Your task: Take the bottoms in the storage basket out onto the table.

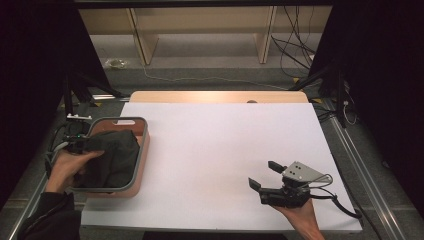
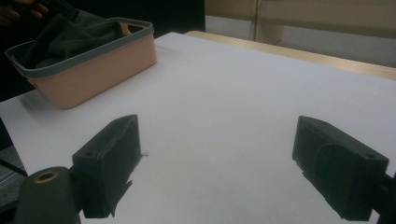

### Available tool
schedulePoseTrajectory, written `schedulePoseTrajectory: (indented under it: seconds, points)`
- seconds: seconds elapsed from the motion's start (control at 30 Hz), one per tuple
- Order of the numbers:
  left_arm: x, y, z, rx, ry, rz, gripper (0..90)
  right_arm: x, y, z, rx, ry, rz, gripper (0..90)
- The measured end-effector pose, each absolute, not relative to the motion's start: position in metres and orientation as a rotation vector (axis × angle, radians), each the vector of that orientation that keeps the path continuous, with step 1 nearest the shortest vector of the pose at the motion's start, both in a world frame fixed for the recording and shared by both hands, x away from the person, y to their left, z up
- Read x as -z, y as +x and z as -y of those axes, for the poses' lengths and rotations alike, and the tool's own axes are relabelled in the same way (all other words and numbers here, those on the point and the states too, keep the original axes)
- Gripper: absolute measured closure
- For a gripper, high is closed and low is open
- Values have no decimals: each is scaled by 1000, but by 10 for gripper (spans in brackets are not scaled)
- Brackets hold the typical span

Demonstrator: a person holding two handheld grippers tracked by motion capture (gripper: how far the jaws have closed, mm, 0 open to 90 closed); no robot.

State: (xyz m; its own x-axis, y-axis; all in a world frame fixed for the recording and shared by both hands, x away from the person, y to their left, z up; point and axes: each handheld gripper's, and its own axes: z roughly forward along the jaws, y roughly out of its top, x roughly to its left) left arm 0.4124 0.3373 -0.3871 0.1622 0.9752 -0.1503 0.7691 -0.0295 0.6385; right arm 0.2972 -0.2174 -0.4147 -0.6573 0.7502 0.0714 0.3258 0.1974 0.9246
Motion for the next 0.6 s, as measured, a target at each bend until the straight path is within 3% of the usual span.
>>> schedulePoseTrajectory:
  seconds: [0.6]
  points:
    - [422, 424, -328, -290, 1940, -1726, 0, 417, 299, 215, -1447, 1002, -2134, 166]
